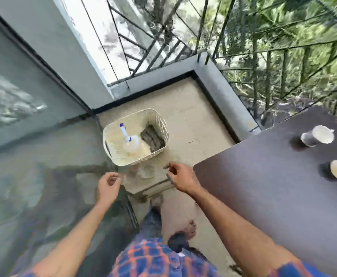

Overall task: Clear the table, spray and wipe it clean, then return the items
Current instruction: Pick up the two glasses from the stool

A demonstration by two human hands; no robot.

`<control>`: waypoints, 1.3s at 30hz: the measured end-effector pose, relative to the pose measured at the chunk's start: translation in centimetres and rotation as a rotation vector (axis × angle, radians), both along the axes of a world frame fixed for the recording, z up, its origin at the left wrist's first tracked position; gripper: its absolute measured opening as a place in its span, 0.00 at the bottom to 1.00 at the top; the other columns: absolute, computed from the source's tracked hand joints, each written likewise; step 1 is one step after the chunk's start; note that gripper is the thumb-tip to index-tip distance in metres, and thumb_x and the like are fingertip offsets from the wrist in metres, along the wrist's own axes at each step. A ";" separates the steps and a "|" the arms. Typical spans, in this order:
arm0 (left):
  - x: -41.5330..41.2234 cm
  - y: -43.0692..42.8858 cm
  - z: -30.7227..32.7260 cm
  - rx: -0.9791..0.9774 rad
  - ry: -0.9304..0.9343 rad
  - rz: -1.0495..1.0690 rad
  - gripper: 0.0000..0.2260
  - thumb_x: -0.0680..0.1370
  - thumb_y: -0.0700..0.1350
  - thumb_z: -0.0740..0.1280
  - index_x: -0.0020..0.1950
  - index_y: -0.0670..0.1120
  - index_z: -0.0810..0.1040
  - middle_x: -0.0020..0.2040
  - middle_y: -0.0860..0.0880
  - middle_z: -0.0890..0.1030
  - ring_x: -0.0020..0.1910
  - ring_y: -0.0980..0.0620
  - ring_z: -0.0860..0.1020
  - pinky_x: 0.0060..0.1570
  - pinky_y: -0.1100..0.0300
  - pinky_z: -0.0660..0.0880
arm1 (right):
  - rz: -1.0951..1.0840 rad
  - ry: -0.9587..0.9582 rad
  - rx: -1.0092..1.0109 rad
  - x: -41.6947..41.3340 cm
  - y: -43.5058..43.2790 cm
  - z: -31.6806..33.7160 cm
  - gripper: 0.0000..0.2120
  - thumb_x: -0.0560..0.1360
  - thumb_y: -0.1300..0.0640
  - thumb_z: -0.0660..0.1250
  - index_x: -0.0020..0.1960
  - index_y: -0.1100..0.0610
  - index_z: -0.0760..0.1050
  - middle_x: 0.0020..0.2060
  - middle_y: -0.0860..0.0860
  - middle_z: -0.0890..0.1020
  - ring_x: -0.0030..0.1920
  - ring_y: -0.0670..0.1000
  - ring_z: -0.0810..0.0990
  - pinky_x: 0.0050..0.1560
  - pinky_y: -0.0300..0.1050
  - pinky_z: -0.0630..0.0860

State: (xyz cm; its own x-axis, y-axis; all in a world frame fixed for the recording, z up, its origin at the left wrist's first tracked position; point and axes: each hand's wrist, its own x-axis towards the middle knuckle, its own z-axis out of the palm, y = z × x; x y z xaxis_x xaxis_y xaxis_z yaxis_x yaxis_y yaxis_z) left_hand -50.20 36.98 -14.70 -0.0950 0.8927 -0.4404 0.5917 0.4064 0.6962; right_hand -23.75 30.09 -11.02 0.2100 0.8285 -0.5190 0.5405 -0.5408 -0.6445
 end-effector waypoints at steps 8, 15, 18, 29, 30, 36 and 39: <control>2.5 5.4 -2.4 -0.034 0.084 0.056 0.01 0.76 0.40 0.73 0.46 0.45 0.82 0.43 0.48 0.84 0.44 0.47 0.79 0.44 0.56 0.72 | 0.167 -0.115 -0.175 -3.6 10.9 -4.5 0.17 0.71 0.53 0.74 0.60 0.51 0.80 0.53 0.51 0.84 0.56 0.55 0.81 0.53 0.44 0.75; 1.2 4.3 -5.3 -0.187 0.175 0.289 0.13 0.74 0.54 0.74 0.40 0.47 0.77 0.38 0.50 0.81 0.45 0.43 0.80 0.36 0.58 0.64 | 0.121 -0.076 -0.280 -5.1 10.8 -8.3 0.32 0.65 0.53 0.79 0.67 0.53 0.76 0.63 0.53 0.81 0.63 0.57 0.79 0.58 0.46 0.75; -0.2 2.3 -7.3 -0.304 0.197 0.213 0.21 0.72 0.54 0.78 0.58 0.46 0.77 0.55 0.44 0.80 0.59 0.41 0.78 0.53 0.55 0.69 | 0.118 -0.019 -0.279 -6.0 9.3 -9.3 0.39 0.63 0.49 0.80 0.70 0.53 0.70 0.63 0.56 0.79 0.64 0.59 0.77 0.60 0.50 0.76; 2.4 1.3 -11.7 -0.286 0.222 0.103 0.44 0.62 0.55 0.84 0.72 0.46 0.68 0.68 0.44 0.74 0.70 0.41 0.72 0.66 0.43 0.72 | 0.225 -0.259 -0.204 -8.5 7.8 -13.3 0.42 0.64 0.40 0.80 0.67 0.58 0.65 0.61 0.58 0.75 0.58 0.62 0.77 0.58 0.56 0.75; 2.6 1.3 -11.9 -0.269 0.235 0.111 0.44 0.62 0.55 0.84 0.71 0.45 0.68 0.67 0.44 0.74 0.69 0.40 0.73 0.66 0.43 0.72 | 0.223 -0.268 -0.181 -8.7 7.6 -13.5 0.41 0.64 0.40 0.79 0.67 0.58 0.65 0.61 0.58 0.75 0.58 0.62 0.77 0.59 0.56 0.76; 1.9 0.6 -12.0 -0.171 0.268 0.130 0.41 0.61 0.54 0.82 0.70 0.48 0.71 0.65 0.46 0.77 0.66 0.42 0.76 0.63 0.49 0.74 | 0.196 -0.202 -0.121 -8.5 6.3 -13.6 0.42 0.64 0.43 0.77 0.71 0.57 0.64 0.58 0.57 0.78 0.57 0.59 0.78 0.57 0.55 0.77; 1.1 -0.9 -10.2 -0.093 0.267 0.117 0.39 0.61 0.54 0.82 0.69 0.52 0.71 0.66 0.48 0.78 0.64 0.44 0.77 0.60 0.52 0.74 | 0.180 -0.166 -0.078 -7.0 4.3 -11.6 0.44 0.65 0.43 0.76 0.74 0.56 0.63 0.61 0.56 0.77 0.60 0.59 0.77 0.61 0.52 0.75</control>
State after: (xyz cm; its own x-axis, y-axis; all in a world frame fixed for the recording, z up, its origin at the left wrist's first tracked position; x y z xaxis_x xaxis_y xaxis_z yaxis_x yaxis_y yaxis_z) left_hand -49.15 36.11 -24.86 -0.3181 0.8261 -0.4651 0.6944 0.5371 0.4789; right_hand -30.78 34.37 -22.60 0.1505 0.8189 -0.5538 0.7275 -0.4711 -0.4988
